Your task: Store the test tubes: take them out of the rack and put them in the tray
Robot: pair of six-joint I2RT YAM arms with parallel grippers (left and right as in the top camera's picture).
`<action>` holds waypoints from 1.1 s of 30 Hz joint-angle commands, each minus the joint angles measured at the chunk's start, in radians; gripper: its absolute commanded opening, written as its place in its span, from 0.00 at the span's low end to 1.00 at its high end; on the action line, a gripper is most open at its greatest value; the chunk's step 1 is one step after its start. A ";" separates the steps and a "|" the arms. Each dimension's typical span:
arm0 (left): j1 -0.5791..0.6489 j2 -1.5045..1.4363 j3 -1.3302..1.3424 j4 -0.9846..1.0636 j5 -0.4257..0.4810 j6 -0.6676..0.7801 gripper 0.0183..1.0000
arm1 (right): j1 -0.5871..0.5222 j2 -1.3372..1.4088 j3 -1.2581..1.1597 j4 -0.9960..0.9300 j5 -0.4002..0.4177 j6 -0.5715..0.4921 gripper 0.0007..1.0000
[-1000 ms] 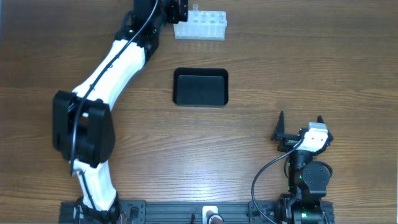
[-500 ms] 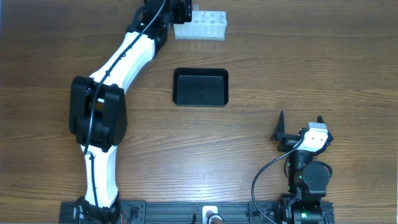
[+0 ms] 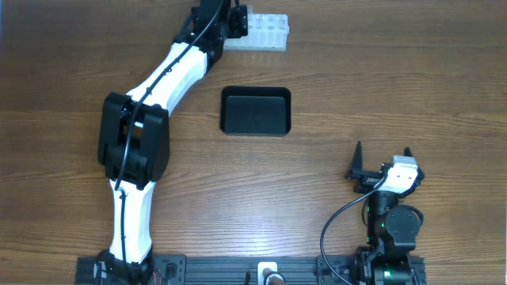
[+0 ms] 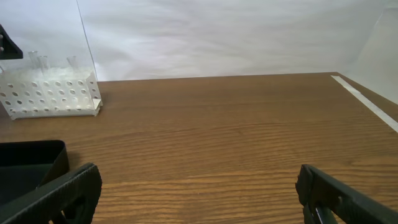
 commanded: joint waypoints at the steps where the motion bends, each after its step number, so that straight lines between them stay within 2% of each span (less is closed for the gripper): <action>1: 0.003 0.026 0.024 0.027 -0.047 -0.017 0.84 | -0.006 -0.010 -0.009 0.002 0.009 -0.004 0.99; 8: 0.001 0.070 0.046 0.056 -0.054 -0.024 0.82 | -0.006 -0.010 -0.009 0.002 0.009 -0.004 0.99; 18: -0.002 0.078 0.049 0.071 -0.069 -0.046 0.60 | -0.006 -0.010 -0.009 0.002 0.009 -0.004 0.99; 26: -0.011 0.078 0.049 0.094 -0.091 -0.049 0.52 | -0.006 -0.010 -0.008 0.002 0.009 -0.004 0.99; 33: -0.013 0.078 0.049 0.096 -0.090 -0.068 0.40 | -0.006 -0.010 -0.009 0.002 0.009 -0.004 0.99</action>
